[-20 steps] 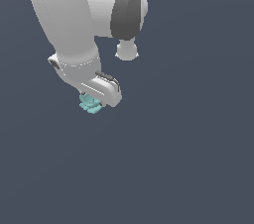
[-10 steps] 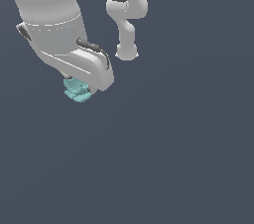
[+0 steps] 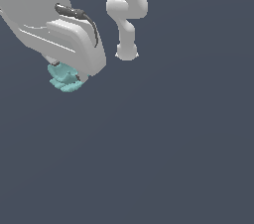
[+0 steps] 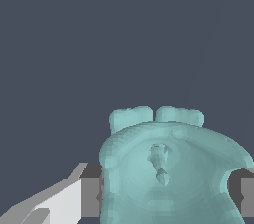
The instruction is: Pick up the object and move it to a goal position.
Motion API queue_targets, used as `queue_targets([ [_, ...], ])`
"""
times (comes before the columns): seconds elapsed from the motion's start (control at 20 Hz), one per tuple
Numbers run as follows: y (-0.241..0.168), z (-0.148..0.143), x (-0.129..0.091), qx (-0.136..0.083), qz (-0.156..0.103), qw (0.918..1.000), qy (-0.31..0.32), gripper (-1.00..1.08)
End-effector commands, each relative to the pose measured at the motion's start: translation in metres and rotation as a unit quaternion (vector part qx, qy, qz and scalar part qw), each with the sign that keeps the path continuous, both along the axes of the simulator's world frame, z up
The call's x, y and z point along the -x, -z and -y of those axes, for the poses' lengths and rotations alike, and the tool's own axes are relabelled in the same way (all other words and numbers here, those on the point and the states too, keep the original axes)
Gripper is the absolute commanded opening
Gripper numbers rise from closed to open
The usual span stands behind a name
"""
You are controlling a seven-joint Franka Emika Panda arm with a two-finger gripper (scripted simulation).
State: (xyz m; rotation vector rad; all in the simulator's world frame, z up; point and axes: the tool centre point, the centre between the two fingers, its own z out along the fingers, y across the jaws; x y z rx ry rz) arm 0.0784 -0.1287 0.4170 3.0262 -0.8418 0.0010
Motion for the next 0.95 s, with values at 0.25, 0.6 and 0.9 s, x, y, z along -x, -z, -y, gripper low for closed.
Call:
queue_targets([
  [0.25,-0.022,0.004,-0.006,0.0,0.0,1.0,0.0,-1.0],
  [0.6,-0.03,0.005,-0.008,0.0,0.0,1.0,0.0,-1.0],
  [0.9,-0.032,0.005,-0.009,0.0,0.0,1.0,0.0,-1.0],
])
